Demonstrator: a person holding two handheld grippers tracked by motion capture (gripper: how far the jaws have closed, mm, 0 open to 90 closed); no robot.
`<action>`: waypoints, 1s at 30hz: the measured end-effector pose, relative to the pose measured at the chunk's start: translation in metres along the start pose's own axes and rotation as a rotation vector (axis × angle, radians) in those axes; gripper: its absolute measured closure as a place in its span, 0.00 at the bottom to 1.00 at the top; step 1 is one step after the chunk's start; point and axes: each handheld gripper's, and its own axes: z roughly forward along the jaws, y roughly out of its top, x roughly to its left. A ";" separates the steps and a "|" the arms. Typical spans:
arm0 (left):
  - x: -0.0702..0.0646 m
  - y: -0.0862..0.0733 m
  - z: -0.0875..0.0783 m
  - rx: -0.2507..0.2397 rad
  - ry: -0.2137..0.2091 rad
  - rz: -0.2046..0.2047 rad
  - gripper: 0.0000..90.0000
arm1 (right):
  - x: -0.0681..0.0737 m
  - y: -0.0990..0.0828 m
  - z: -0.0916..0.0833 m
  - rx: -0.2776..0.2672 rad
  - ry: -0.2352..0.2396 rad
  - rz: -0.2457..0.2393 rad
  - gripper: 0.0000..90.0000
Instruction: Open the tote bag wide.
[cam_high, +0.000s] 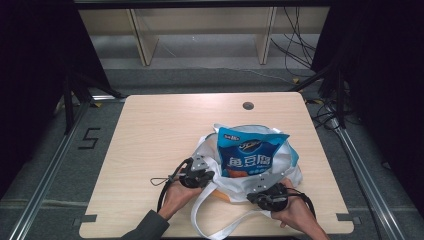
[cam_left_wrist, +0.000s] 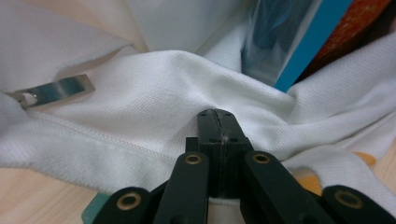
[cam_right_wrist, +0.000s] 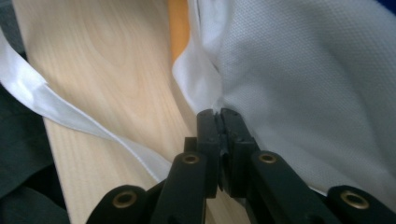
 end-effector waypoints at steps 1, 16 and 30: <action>0.002 0.001 -0.001 -0.003 -0.008 0.013 0.99 | 0.000 0.000 -0.003 -0.003 0.002 0.008 0.97; -0.004 0.008 -0.009 -0.031 0.020 0.035 0.99 | -0.020 0.021 -0.141 -0.300 -0.332 0.036 0.88; 0.012 0.042 -0.034 -0.231 0.057 0.008 0.92 | -0.083 -0.006 -0.113 -0.257 -0.402 0.315 0.73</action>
